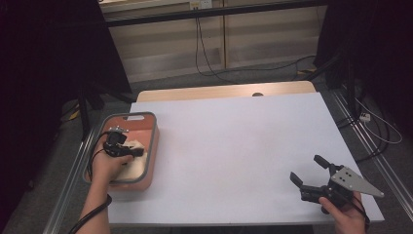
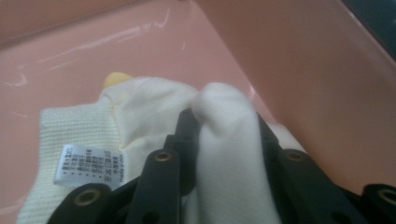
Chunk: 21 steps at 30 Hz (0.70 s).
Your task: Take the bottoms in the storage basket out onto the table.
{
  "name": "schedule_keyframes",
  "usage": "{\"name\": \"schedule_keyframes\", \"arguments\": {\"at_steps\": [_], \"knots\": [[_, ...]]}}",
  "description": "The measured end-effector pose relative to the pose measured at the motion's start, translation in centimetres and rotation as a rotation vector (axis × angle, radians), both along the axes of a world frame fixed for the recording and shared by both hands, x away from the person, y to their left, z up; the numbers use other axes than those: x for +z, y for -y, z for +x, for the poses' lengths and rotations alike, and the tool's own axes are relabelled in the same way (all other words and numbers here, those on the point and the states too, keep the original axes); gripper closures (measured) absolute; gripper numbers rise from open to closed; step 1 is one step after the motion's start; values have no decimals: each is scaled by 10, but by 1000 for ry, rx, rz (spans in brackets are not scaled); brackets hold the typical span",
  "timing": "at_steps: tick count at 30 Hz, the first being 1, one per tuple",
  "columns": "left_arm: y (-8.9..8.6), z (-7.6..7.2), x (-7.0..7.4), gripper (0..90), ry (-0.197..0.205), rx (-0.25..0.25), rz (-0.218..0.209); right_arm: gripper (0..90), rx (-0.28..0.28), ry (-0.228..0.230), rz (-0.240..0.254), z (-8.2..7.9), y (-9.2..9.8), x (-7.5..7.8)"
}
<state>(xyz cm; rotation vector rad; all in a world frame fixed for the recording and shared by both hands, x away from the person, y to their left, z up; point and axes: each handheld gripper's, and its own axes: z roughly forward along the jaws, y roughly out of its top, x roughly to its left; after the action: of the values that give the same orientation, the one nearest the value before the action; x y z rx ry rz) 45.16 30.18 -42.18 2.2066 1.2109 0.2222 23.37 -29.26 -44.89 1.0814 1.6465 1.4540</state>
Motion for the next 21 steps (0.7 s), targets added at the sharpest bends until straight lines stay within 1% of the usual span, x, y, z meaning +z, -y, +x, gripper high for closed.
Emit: {"name": "schedule_keyframes", "arguments": {"at_steps": [1,3,4,5,6,7,9,11,12,13,16,17,18,19,20,21], "knots": [[1,1,1,738,11,4,0,19,0,-1,0,0,-1,0],[1,3,4,759,43,28,-20,19,4,-6,-2,1,-1,-1],[1,3,4,762,43,28,-20,19,4,-6,-2,1,-1,-1],[2,5,5,762,58,32,-29,19,3,-6,-2,1,-1,-1],[3,7,5,762,60,28,-39,19,2,-7,3,1,-1,-1],[4,10,6,762,78,25,-37,19,4,-5,1,1,0,-1],[5,11,6,762,84,28,-44,19,4,-7,1,1,0,-1],[6,13,7,759,92,29,-39,20,4,-11,-1,2,0,-2],[4,15,8,759,88,21,-39,20,4,-11,-1,2,0,-2],[4,15,8,756,95,30,-44,20,1,-9,-3,2,0,-2],[3,17,8,751,97,23,-50,20,0,-11,-2,2,1,-2],[2,16,9,701,118,18,-39,20,0,-11,-1,2,1,-2],[2,16,9,665,118,18,-39,20,0,-11,-1,2,1,-2],[2,16,10,665,126,5,-22,20,-1,-11,-3,2,1,-2],[3,15,13,516,128,9,-8,20,2,-10,-1,3,0,-2],[3,15,13,467,128,9,-8,20,2,-10,-1,3,0,-2]]}}
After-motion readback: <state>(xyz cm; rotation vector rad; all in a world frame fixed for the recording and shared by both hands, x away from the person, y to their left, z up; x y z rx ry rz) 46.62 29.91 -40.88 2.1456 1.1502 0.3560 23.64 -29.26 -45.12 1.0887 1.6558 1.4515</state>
